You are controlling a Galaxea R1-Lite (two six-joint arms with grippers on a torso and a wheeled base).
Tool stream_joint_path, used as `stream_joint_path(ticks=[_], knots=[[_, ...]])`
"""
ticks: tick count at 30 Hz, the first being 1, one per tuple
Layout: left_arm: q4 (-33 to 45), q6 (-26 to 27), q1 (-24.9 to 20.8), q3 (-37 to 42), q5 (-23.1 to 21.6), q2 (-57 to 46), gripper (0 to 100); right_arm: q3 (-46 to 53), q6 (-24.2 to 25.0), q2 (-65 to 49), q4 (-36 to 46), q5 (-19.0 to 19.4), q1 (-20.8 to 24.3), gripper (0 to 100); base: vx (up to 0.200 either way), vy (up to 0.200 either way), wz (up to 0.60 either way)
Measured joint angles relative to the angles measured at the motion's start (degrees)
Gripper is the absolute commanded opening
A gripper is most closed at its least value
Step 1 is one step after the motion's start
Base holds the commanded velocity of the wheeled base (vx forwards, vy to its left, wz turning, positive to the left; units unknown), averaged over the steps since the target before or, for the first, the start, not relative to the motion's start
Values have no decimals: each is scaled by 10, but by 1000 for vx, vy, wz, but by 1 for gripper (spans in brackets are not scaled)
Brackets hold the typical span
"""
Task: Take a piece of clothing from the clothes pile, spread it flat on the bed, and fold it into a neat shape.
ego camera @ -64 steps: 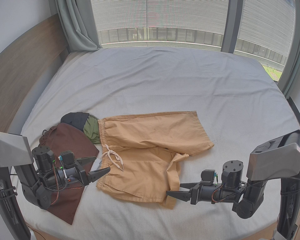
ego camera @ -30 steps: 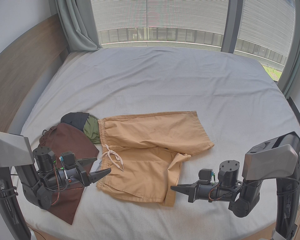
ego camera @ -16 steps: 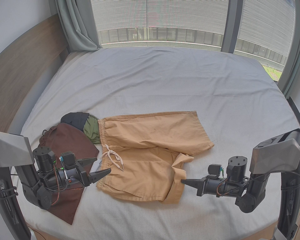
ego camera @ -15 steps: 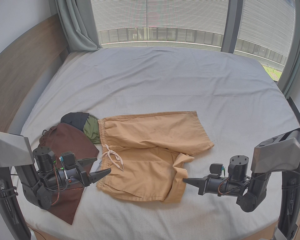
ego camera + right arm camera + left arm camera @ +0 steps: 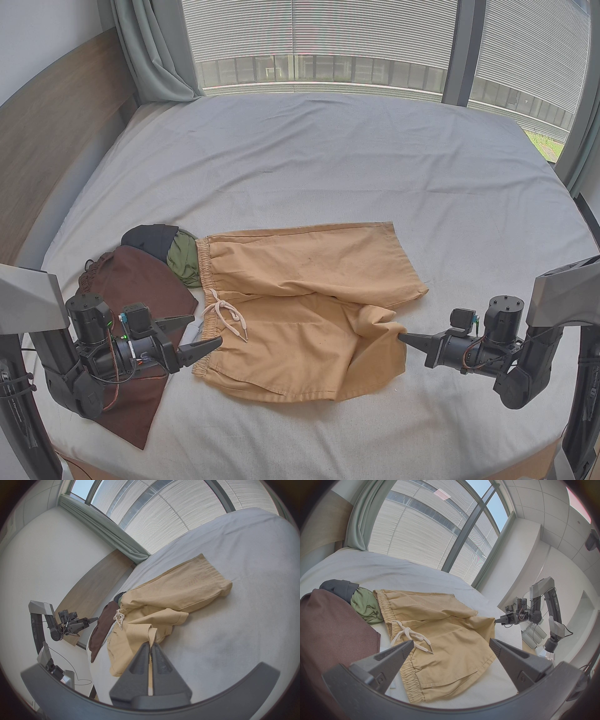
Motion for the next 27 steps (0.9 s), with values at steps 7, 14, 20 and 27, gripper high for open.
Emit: stream_joint_path(ticks=[7, 14, 20, 27], knots=[[0, 0, 0, 0, 0, 3, 100, 0, -10, 5, 1, 1, -23, 0, 0, 0, 0], [0, 0, 1, -1, 0, 5, 100, 0, -50, 19, 20, 1, -52, 0, 0, 0, 0], [0, 0, 2, -1, 0, 7, 100, -3, -56, 25, 31, 1, -72, 0, 0, 0, 0], [0, 1, 2, -1, 0, 8, 100, -20, -56, 33, 31, 0, -84, 0, 0, 0, 0]])
